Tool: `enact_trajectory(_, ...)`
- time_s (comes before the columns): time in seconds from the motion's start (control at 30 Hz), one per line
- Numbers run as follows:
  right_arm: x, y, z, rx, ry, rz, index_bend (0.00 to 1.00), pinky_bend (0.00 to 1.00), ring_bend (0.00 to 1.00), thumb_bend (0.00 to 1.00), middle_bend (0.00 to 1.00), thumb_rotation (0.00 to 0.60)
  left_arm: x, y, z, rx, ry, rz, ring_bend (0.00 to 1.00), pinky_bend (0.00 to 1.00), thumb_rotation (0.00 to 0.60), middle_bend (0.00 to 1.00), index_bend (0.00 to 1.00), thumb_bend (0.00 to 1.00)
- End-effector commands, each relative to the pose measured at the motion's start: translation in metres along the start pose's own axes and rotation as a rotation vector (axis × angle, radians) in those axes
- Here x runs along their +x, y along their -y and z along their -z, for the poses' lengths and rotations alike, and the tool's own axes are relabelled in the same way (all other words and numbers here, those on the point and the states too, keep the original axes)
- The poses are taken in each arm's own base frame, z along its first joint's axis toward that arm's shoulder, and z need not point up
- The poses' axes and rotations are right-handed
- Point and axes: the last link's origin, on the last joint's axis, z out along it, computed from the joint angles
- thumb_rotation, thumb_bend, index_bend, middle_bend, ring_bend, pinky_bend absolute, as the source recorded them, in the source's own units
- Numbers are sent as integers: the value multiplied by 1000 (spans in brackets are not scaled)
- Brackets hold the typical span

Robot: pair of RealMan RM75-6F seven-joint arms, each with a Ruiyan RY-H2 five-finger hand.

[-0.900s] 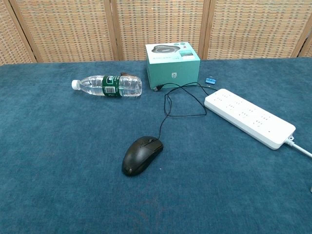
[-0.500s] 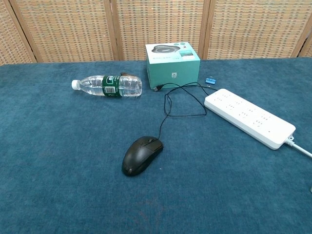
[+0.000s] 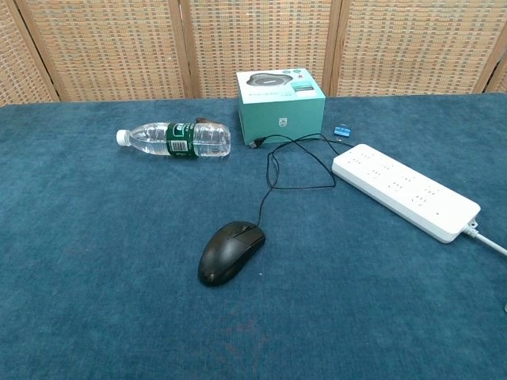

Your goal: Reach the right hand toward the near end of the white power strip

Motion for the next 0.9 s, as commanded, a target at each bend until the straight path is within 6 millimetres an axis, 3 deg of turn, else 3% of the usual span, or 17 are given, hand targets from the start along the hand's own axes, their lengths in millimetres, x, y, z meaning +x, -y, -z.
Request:
enact_trajectory(0.03, -6, 13, -26, 45, 114, -48, 120, 1000, 909, 964, 774, 600, -3, -1, -3, 11, 11, -5, 0, 0, 600, 0, 0, 0)
enact_trajectory(0.23, -20, 22, -47, 55, 194, -59, 156, 1000, 909, 964, 774, 600, -6, 0, -6, 28, 26, -16, 0, 0, 600, 0, 0, 0)
enact_trajectory(0.53, -29, 30, -61, 52, 197, -48, 191, 1000, 909, 964, 775, 600, -7, -2, -7, 30, 34, -21, 0, 0, 600, 0, 0, 0)
enact_trajectory(0.9, -39, 21, -64, -2, 220, -6, 205, 1000, 909, 965, 774, 600, -8, -2, -7, 28, 39, -23, 0, 0, 600, 0, 0, 0)
